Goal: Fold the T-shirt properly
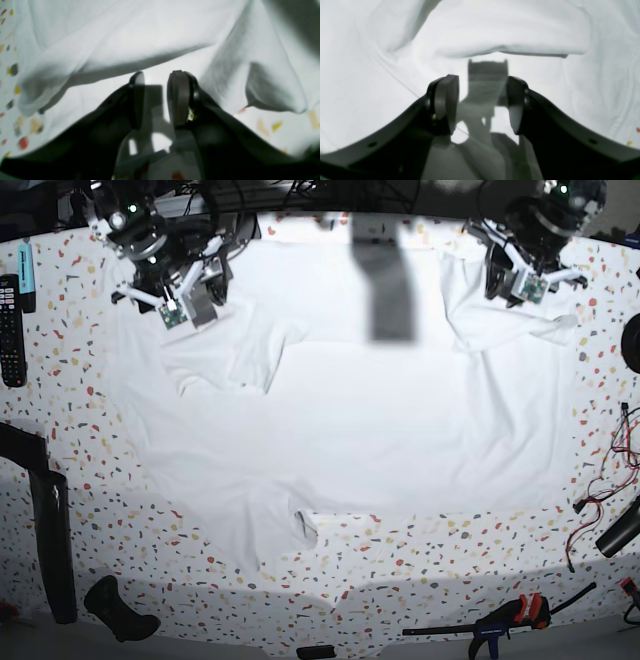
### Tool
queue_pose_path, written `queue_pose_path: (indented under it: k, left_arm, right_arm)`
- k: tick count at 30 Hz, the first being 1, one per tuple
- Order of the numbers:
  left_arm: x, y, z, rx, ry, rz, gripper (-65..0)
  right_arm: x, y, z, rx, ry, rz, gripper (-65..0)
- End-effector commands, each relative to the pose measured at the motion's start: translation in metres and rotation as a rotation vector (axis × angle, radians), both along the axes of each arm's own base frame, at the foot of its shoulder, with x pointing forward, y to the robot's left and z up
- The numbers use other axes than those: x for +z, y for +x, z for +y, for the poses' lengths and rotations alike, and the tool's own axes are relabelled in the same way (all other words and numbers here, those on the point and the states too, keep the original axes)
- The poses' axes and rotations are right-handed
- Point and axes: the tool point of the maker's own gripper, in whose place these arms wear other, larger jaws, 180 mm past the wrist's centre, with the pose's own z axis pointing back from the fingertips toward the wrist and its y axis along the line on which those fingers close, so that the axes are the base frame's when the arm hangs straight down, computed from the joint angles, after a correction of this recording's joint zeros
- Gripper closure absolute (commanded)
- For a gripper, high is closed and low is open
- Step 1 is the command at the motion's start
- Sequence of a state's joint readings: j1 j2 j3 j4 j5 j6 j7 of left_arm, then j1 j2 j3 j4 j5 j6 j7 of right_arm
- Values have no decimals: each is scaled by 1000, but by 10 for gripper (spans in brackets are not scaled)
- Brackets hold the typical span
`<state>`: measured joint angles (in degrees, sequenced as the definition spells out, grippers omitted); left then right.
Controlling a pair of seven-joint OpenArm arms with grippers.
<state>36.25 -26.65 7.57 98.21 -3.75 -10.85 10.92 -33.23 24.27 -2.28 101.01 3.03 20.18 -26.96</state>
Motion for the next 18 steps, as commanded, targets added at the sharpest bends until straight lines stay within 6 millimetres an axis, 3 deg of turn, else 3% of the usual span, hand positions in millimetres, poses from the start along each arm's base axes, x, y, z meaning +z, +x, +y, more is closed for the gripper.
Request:
queue_pose_path:
  k: [1, 18]
  left_arm:
    - [-19, -30, 10, -16, 79, 131, -185]
    - [-17, -47, 26, -73, 202, 191, -185]
  right_arm:
    - [-21, -45, -27, -1, -141, 196, -321]
    - [-1, -34, -95, -168, -239, 143, -321]
